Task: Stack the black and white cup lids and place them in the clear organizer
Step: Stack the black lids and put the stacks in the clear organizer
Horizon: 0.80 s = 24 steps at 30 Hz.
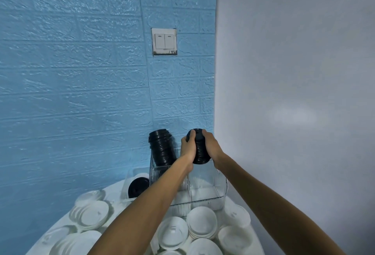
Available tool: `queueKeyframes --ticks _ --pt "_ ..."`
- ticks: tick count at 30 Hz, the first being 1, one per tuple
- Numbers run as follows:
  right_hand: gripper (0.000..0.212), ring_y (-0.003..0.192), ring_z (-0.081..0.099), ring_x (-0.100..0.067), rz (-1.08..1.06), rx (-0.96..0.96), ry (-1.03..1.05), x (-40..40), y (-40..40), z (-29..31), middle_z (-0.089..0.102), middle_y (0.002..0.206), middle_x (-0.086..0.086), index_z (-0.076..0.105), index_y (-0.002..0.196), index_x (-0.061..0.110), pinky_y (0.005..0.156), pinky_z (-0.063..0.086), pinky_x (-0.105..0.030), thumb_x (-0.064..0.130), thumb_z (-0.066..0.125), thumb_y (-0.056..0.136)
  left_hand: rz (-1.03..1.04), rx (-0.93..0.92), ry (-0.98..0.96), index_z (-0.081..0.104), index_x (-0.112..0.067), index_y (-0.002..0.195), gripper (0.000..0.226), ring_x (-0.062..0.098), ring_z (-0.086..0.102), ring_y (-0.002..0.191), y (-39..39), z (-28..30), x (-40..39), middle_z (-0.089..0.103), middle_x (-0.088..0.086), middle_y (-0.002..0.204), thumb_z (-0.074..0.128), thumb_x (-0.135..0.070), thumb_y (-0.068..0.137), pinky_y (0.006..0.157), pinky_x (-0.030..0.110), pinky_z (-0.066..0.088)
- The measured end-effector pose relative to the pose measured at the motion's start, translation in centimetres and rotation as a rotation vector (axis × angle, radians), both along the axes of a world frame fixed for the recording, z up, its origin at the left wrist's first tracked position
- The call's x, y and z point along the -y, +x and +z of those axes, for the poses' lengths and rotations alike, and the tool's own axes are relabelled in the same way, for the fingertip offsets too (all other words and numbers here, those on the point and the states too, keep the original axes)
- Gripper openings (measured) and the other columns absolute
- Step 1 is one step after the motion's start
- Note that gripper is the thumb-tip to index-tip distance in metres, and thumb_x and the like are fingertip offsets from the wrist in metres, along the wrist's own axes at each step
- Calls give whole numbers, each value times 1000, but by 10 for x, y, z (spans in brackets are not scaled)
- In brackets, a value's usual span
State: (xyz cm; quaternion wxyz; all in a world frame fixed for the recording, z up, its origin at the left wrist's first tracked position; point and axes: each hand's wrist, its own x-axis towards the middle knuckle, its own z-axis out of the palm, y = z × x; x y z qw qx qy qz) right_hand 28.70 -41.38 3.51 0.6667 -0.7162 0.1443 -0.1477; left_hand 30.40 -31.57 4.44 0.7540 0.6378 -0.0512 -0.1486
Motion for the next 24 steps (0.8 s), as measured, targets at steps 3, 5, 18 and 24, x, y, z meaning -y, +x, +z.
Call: queueKeyframes --ticks 3,5,18,24 --pt "57 109 66 -21 11 -17 -9 1 3 -2 67 122 -3 55 133 28 100 51 -43 64 34 95 -7 7 35 37 -21 150 60 25 60 110 4 -2 1 59 8 128 44 -57 103 87 39 50" --pt "59 108 67 -21 14 -22 -15 2 6 -2 68 122 -4 56 132 27 99 52 -43 64 35 92 -5 7 50 36 -19 151 61 26 59 109 8 -3 2 58 10 132 42 -57 104 87 39 49" --pt "56 104 69 -25 -11 -19 56 3 22 -3 71 113 -4 63 122 30 96 55 -49 63 45 80 -32 -118 -100 47 -18 137 49 35 69 104 22 -2 6 66 16 118 54 -51 101 89 59 58" --pt "52 105 69 -23 -27 14 110 5 24 -7 72 114 -2 66 117 32 97 55 -47 62 47 79 -15 -86 -99 44 -21 138 47 27 68 95 21 -3 11 64 11 113 51 -50 103 65 42 58"
